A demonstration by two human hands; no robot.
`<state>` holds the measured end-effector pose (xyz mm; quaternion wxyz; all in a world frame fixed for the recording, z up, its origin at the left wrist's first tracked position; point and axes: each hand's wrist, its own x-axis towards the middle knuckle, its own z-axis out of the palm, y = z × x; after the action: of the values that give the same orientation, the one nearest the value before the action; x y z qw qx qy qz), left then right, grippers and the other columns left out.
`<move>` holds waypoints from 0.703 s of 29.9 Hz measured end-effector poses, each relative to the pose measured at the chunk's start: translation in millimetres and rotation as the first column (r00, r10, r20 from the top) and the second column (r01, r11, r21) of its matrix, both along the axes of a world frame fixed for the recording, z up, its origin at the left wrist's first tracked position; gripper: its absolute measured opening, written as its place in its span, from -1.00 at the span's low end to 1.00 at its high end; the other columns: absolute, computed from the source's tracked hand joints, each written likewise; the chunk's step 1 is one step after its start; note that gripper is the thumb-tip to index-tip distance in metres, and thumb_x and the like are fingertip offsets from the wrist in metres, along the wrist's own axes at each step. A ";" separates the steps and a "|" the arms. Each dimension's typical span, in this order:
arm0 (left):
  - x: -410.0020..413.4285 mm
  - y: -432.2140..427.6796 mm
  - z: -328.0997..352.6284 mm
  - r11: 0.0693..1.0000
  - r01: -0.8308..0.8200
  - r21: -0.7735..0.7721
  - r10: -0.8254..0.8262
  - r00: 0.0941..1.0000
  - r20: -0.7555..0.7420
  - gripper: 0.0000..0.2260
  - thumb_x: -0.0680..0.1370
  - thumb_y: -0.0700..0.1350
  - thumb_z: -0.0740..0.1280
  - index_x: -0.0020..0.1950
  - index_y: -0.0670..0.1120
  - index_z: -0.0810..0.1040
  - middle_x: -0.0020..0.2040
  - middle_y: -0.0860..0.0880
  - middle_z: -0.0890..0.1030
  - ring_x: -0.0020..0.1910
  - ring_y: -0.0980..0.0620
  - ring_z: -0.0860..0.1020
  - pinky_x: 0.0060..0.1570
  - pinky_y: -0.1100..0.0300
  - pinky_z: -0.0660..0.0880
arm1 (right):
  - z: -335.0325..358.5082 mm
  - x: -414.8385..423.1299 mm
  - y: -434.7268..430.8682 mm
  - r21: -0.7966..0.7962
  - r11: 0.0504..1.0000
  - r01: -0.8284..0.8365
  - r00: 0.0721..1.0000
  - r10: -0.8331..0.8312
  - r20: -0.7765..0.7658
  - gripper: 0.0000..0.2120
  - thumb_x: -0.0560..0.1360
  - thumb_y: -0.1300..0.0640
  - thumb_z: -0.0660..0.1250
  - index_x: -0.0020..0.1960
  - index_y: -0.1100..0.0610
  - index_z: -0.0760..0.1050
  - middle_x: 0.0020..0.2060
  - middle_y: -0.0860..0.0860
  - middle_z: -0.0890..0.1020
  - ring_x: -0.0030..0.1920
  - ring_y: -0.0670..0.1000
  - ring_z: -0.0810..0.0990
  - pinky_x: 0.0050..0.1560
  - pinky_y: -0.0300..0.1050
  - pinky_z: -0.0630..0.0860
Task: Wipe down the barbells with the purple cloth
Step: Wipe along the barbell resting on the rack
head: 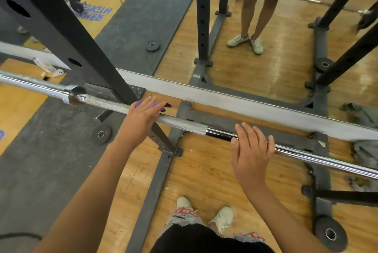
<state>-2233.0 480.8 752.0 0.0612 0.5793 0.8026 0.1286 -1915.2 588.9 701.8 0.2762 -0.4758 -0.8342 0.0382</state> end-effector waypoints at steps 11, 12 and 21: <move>-22.0 -9.5 7.4 0.997 -0.036 -0.070 0.033 0.999 -0.038 -0.37 0.61 -0.39 0.21 0.64 -0.04 0.13 0.61 -0.14 0.21 0.62 -0.09 0.07 0.51 0.08 -0.13 | 0.6 -2.0 -0.8 -0.021 0.999 0.026 1.000 -0.025 0.016 -0.58 0.69 -0.04 0.05 0.39 0.08 0.53 0.36 0.02 0.55 0.41 0.12 0.44 0.55 0.11 -0.03; -21.8 -8.0 9.9 0.995 -0.058 -0.083 0.056 0.998 -0.035 -0.38 0.62 -0.38 0.20 0.64 -0.04 0.14 0.61 -0.14 0.22 0.62 -0.10 0.08 0.53 0.03 -0.10 | 1.1 -2.4 -0.8 -0.023 0.999 0.032 0.999 -0.031 0.017 -0.58 0.69 -0.04 0.05 0.38 0.08 0.53 0.36 0.02 0.55 0.41 0.13 0.44 0.54 0.12 -0.02; -23.3 -6.9 5.0 0.997 0.062 -0.047 -0.065 0.996 -0.060 -0.42 0.62 -0.37 0.16 0.62 -0.04 0.21 0.58 -0.09 0.28 0.58 -0.07 0.17 0.53 -0.09 0.05 | -0.8 -6.5 -3.2 0.004 0.998 0.069 0.998 -0.069 0.014 -0.59 0.68 -0.02 0.07 0.36 0.10 0.55 0.34 0.04 0.56 0.38 0.13 0.45 0.53 0.16 0.02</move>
<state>-2256.3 473.8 756.9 0.0536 0.6067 0.7879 0.0907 -1921.6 585.7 701.0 0.2722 -0.5040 -0.8194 0.0235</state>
